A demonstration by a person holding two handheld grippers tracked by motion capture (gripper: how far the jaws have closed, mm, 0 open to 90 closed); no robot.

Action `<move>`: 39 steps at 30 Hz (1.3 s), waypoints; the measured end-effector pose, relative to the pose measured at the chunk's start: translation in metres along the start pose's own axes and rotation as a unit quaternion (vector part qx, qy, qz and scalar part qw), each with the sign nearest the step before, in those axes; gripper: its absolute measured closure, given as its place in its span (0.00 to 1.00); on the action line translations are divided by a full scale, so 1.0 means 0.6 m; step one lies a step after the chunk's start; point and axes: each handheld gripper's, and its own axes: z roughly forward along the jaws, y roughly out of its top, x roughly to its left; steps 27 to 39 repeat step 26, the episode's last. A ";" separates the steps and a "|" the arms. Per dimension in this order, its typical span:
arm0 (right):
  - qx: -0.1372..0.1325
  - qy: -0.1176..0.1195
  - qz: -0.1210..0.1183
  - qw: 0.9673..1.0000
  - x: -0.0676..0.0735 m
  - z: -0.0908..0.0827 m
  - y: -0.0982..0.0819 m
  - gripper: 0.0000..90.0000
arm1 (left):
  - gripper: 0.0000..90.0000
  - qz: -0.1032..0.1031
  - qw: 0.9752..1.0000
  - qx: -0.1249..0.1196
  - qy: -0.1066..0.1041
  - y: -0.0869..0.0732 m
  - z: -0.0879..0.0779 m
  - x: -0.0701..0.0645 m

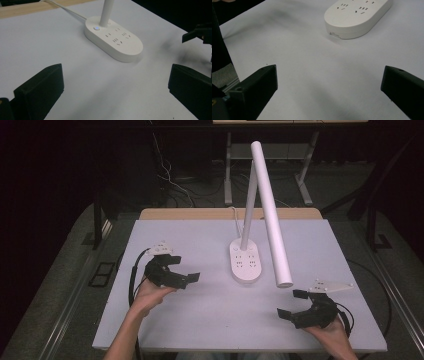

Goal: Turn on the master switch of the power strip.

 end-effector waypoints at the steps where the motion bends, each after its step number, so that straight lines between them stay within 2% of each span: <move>1: 0.000 0.000 0.000 1.000 0.000 0.000 0.000 0.00 | 0.00 -0.002 1.000 0.001 -0.001 -0.006 0.000 -0.002; 6: 0.000 0.002 -0.001 1.000 0.001 -0.001 0.000 0.00 | 0.00 -0.010 1.000 -0.001 -0.004 -0.034 -0.003 -0.008; 10: 0.001 0.002 -0.001 1.000 0.001 0.000 0.000 0.00 | 0.00 -0.019 1.000 -0.017 -0.009 -0.059 -0.005 -0.012; 17: 0.000 0.001 -0.001 1.000 0.002 0.000 -0.001 0.00 | 0.00 -0.027 1.000 -0.014 -0.008 -0.095 -0.009 -0.021; 20: -0.001 0.001 -0.001 1.000 0.002 -0.001 -0.002 0.00 | 0.00 -0.041 0.999 -0.035 -0.009 -0.112 -0.015 -0.025; 22: -0.001 0.000 -0.001 1.000 0.003 -0.002 -0.003 0.00 | 0.00 -0.040 0.998 -0.036 -0.011 -0.120 -0.019 -0.027; 39: -0.003 -0.003 -0.002 1.000 0.003 -0.003 -0.004 0.00 | 0.00 -0.043 0.998 -0.039 -0.010 -0.126 -0.023 -0.027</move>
